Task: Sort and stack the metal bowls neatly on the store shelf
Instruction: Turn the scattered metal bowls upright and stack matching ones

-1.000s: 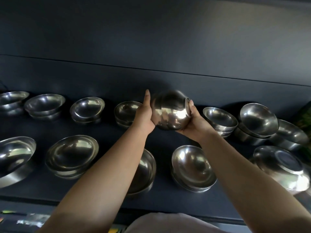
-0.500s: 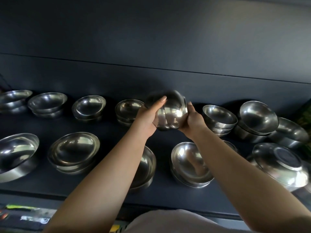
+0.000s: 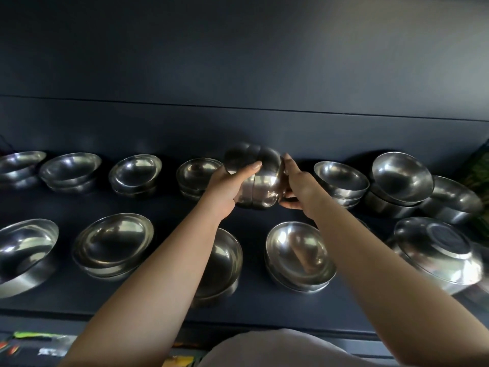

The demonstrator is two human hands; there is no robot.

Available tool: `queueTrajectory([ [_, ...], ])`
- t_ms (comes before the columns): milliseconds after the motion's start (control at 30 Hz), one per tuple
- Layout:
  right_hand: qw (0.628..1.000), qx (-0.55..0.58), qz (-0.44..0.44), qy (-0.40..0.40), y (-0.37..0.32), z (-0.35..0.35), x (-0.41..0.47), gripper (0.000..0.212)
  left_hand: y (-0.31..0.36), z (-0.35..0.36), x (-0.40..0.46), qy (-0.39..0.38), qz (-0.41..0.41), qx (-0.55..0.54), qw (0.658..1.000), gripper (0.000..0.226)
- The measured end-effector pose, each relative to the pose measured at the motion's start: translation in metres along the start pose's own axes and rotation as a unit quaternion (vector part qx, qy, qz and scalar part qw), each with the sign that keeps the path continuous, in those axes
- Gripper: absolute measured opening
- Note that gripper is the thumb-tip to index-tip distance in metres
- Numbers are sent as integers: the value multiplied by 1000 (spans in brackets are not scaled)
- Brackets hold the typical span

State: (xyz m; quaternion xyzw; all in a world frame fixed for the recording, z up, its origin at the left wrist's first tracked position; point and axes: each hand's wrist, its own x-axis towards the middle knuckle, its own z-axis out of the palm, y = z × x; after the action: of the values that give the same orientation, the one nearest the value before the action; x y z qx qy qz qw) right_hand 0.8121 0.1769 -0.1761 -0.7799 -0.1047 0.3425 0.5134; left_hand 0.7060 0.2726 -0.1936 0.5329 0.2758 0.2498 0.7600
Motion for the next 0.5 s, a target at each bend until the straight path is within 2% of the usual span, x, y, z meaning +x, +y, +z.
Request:
queueTrajectory([
  [133,998,45,-3,-39,1,-3,-3,44,2,0,0,-22,45,63,997,22],
  [200,996,71,-23,-40,1,-1,-5,32,2,1,0,-32,60,105,992,22],
  [267,996,75,-41,-34,0,-1,-5,33,5,2,0,-41,65,151,986,22],
  [333,997,60,-39,-41,-2,-3,-5,44,7,3,1,-44,66,215,974,20],
  [500,992,61,40,-105,-2,-9,0,98,10,6,1,-88,75,385,915,26],
])
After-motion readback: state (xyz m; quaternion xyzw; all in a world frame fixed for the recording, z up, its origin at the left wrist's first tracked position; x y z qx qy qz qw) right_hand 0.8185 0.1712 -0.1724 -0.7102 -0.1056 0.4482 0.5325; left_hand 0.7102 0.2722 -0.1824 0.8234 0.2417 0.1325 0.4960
